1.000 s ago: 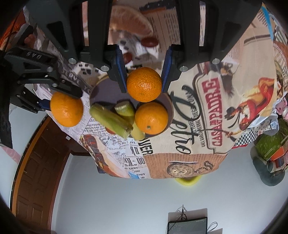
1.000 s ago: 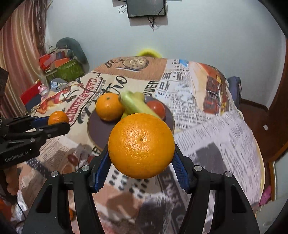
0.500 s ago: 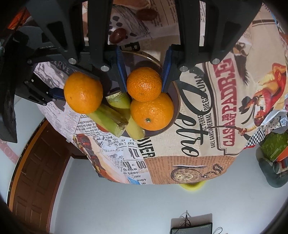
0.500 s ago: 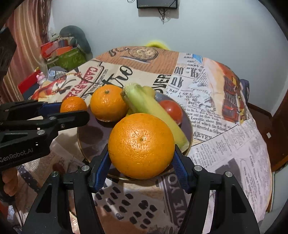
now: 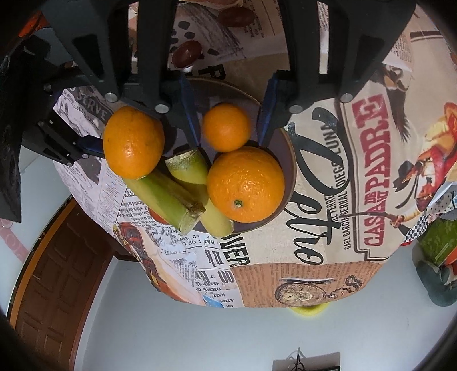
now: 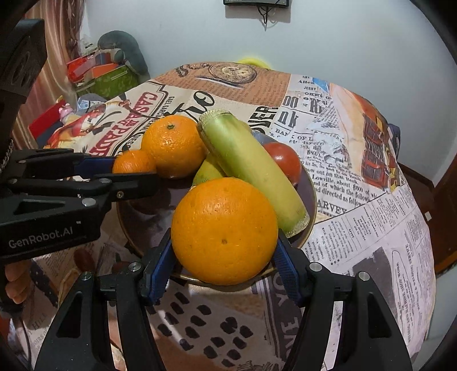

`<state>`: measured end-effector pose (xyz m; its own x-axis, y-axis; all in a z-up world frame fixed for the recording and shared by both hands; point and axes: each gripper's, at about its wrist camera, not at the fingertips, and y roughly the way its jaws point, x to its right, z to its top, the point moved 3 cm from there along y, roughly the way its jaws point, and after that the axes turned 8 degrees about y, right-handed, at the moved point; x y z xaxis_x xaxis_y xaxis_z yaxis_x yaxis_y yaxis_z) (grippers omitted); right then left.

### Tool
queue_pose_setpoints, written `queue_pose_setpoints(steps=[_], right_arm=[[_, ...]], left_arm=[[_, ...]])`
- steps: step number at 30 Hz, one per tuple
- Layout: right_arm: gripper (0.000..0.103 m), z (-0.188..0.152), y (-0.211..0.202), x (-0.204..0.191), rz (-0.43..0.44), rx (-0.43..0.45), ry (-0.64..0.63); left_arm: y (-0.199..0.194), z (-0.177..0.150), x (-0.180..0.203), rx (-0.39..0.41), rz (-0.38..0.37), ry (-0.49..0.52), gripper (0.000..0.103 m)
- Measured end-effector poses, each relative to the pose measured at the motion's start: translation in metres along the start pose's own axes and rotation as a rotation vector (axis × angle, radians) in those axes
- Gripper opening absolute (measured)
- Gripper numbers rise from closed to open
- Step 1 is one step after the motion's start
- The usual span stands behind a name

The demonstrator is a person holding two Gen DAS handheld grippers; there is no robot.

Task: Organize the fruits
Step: 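Place the mandarin on the grey plate with the left tool while the right tool places the large orange, then grasp the peeled pink pomelo with the right tool while the left tool grasps another mandarin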

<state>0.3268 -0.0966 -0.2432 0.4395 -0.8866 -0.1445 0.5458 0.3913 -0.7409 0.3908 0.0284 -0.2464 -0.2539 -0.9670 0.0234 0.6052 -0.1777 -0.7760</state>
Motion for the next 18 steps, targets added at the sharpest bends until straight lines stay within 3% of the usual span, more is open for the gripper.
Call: queue_pose_setpoints(steps=[2,18], right_arm=[[0.062,0.0,0.0,0.0,-0.003,-0.003,-0.003],[0.065,-0.006,-0.049,-0.011,-0.015,0.044,-0.029]], left_arm=[[-0.005,0.001,0.0,0.014,0.008,0.0,0.051],[-0.066,-0.014,-0.006,0.064,0.075,-0.013,0.055]])
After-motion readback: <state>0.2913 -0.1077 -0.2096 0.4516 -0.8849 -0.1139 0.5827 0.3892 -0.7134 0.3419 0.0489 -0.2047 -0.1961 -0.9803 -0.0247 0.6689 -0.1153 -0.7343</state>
